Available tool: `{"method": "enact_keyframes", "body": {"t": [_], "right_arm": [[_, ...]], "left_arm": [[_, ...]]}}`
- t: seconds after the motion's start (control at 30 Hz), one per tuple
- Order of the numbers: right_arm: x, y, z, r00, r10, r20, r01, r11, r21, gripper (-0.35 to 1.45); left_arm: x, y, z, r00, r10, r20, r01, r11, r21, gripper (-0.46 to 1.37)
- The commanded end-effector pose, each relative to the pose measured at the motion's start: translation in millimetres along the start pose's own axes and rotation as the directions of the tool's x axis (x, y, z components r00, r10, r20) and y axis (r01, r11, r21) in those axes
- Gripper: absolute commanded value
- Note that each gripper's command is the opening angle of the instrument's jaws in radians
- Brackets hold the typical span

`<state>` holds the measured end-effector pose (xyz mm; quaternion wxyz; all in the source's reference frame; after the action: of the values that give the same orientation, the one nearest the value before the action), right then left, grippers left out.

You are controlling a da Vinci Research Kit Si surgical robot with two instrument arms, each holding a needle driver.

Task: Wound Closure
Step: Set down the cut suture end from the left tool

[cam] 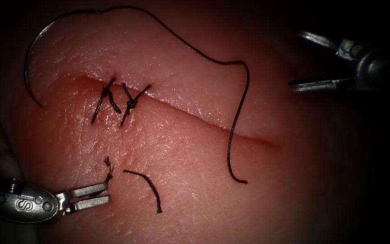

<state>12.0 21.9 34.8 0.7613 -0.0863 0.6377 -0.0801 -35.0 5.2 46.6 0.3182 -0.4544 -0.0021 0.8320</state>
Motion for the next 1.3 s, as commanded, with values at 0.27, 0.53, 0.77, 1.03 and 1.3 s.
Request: {"method": "enact_keyframes", "body": {"t": [0.27, 0.53, 0.77, 1.03, 1.3], "right_arm": [[0.0, -0.1, 0.5, 1.000, 0.000, 0.003, 0.000, 1.000, 0.008, 1.44], [0.1, -0.5, 1.1, 1.000, -0.005, 0.006, 0.004, 1.000, 0.005, 1.44], [0.0, -0.7, 1.1, 1.000, -0.006, 0.009, 0.006, 1.000, 0.011, 1.44], [0.0, -0.6, 1.1, 1.000, -0.006, 0.010, 0.006, 1.000, 0.013, 1.44], [0.0, -0.6, 1.1, 1.000, -0.006, 0.010, 0.006, 1.000, 0.013, 1.44]], "left_arm": [[-1.3, -0.6, -1.0, 0.999, -0.045, 0.003, 0.045, 0.999, -0.003, 0.83], [-2.1, -1.7, -2.0, 0.999, -0.053, 0.005, 0.053, 0.999, 0.005, 0.82], [-1.5, -2.2, -3.1, 0.998, -0.057, 0.010, 0.057, 0.998, 0.007, 0.74], [2.7, -2.3, -4.2, 0.997, -0.067, 0.029, 0.067, 0.998, 0.008, 0.79], [6.5, -3.4, -4.3, 0.998, -0.055, 0.032, 0.055, 0.998, 0.005, 0.94]]}}
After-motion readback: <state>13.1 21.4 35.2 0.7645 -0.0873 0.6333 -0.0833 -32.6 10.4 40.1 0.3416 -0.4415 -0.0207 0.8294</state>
